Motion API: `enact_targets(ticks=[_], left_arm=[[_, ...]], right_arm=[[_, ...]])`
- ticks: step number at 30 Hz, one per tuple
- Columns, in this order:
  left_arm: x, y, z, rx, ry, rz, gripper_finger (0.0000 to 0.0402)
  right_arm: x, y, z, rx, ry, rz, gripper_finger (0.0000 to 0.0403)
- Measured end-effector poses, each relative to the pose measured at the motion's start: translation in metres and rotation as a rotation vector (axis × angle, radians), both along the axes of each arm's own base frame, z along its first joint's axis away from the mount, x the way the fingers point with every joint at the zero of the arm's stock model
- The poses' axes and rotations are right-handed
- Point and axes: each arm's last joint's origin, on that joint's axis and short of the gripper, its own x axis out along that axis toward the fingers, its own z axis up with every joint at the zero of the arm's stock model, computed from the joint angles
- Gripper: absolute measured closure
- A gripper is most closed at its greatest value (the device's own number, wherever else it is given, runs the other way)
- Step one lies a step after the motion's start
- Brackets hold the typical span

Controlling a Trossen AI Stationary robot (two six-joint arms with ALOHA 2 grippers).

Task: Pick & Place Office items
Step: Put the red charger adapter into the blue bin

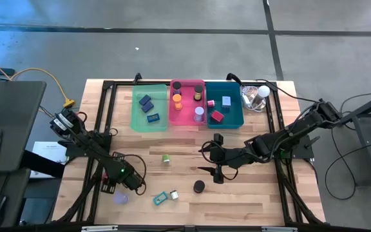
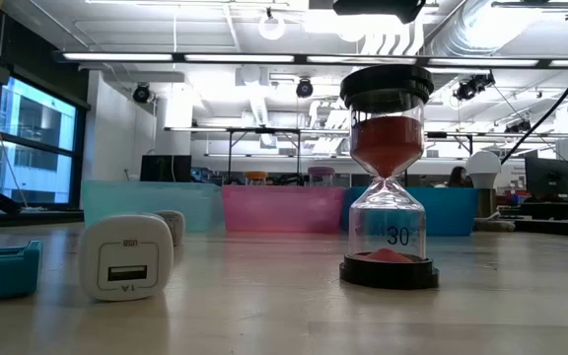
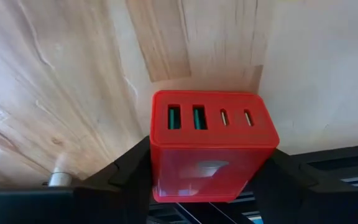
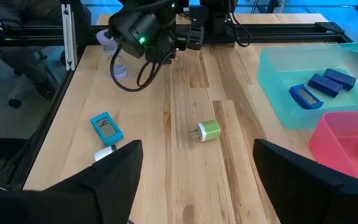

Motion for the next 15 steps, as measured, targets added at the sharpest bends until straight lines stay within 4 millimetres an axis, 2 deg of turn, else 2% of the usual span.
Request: enact_targets(ticks=[15], left_arm=[[0.018, 0.017, 0.005, -0.121, 0.014, 0.083, 0.0199]], right_arm=[[0.0, 0.0, 0.0, -0.002, 0.001, 0.001, 0.0109]])
